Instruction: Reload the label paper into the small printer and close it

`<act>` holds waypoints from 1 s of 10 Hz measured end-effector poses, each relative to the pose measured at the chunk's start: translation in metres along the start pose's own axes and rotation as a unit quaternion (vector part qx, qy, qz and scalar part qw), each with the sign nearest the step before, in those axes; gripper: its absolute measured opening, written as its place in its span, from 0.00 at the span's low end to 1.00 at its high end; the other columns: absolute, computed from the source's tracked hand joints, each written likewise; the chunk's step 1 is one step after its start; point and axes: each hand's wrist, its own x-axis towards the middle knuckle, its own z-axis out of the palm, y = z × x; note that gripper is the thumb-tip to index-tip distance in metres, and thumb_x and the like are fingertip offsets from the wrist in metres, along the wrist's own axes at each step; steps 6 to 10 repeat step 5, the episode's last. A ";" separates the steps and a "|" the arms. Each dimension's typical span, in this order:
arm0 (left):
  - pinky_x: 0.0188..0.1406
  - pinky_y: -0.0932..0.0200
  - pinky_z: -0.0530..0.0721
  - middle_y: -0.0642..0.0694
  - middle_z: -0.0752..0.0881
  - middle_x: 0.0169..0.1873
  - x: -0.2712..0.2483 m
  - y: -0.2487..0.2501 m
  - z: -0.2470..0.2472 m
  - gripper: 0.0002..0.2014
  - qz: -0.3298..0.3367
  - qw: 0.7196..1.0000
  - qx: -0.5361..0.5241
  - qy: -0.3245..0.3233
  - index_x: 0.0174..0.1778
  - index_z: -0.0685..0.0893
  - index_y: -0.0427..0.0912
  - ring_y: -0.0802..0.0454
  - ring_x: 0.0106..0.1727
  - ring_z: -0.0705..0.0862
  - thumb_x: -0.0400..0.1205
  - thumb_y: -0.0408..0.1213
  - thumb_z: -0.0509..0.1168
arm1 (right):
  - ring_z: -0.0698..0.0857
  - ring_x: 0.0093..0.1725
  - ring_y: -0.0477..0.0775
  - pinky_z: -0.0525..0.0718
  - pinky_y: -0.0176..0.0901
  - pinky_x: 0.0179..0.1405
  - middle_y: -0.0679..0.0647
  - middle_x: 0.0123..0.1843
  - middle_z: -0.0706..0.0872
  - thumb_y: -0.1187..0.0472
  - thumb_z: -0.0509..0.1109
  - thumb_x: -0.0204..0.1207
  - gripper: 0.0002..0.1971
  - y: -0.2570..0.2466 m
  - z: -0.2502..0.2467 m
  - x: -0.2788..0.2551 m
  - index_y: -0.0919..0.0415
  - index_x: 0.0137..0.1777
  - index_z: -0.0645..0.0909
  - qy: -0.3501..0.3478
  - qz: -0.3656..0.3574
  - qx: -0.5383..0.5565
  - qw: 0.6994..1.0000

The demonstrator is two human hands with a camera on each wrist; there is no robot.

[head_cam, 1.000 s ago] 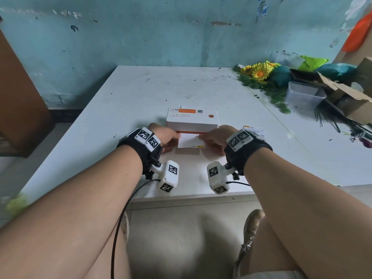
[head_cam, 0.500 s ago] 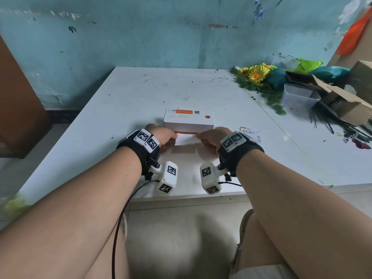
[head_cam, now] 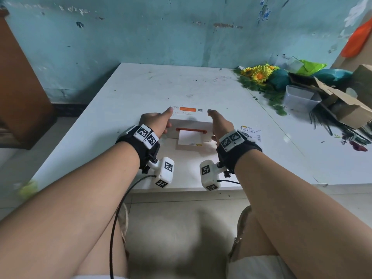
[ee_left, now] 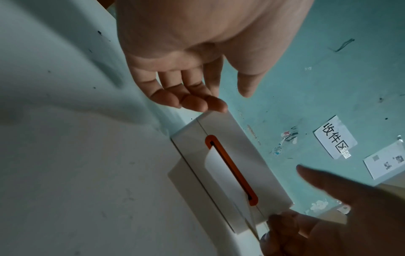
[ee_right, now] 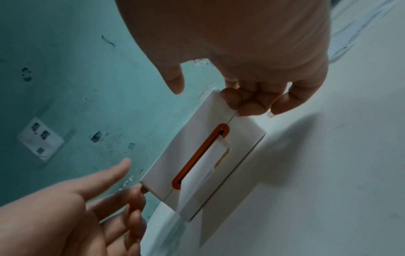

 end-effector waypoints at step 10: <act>0.30 0.66 0.77 0.51 0.87 0.43 0.009 0.010 0.018 0.12 0.048 0.995 0.040 0.081 0.53 0.87 0.45 0.56 0.36 0.82 0.79 0.26 0.76 | 0.85 0.44 0.62 0.80 0.49 0.47 0.61 0.44 0.87 0.24 0.56 0.83 0.41 0.009 0.001 0.029 0.67 0.53 0.83 0.070 -0.008 -0.134 0.989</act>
